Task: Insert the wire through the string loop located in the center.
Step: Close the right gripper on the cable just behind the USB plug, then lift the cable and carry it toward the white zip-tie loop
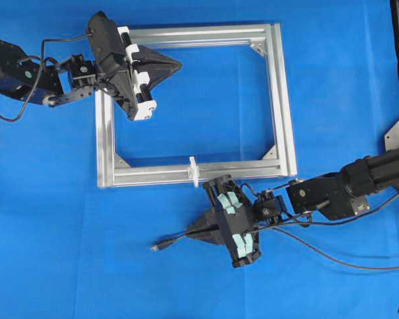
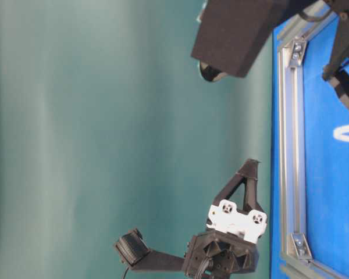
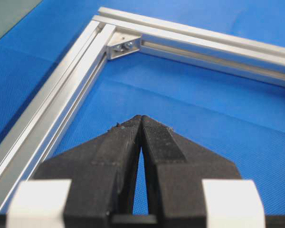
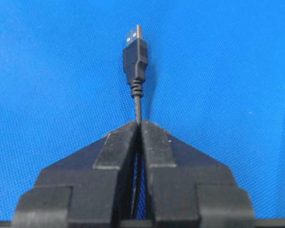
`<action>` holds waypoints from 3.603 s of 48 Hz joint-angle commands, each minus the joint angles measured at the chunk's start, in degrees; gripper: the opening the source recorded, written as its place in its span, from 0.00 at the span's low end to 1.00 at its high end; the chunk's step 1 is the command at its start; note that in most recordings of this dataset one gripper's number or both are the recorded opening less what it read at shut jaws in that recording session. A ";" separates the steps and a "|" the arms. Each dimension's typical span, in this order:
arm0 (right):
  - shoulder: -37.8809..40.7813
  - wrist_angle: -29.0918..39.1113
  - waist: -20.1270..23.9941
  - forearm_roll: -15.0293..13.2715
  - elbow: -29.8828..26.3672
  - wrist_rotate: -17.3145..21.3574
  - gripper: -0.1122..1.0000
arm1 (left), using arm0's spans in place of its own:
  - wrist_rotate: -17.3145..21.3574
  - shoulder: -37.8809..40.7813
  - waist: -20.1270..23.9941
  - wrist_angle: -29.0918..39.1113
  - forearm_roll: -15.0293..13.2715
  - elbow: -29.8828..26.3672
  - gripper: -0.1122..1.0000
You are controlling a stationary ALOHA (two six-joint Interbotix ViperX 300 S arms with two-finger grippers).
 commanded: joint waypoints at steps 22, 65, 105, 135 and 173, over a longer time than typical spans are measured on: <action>-11.25 7.47 -0.09 -0.18 -0.53 -0.79 0.08 | 0.00 -2.02 -0.18 -0.09 0.18 -0.35 0.10; -11.43 8.09 -0.09 -0.18 -0.44 -1.05 0.08 | -0.09 -2.02 -0.09 0.35 0.18 -0.26 0.10; -11.43 8.26 -0.09 0.00 -0.53 -1.05 0.08 | 0.00 -2.02 -0.18 0.79 0.09 -0.26 0.10; -11.43 8.26 -0.35 0.00 -0.53 -1.05 0.08 | 0.00 -2.02 -0.18 0.79 0.18 -0.26 0.10; -21.45 8.44 -1.05 3.52 12.30 -0.79 0.08 | 0.00 -2.20 -0.09 0.79 0.18 0.09 0.10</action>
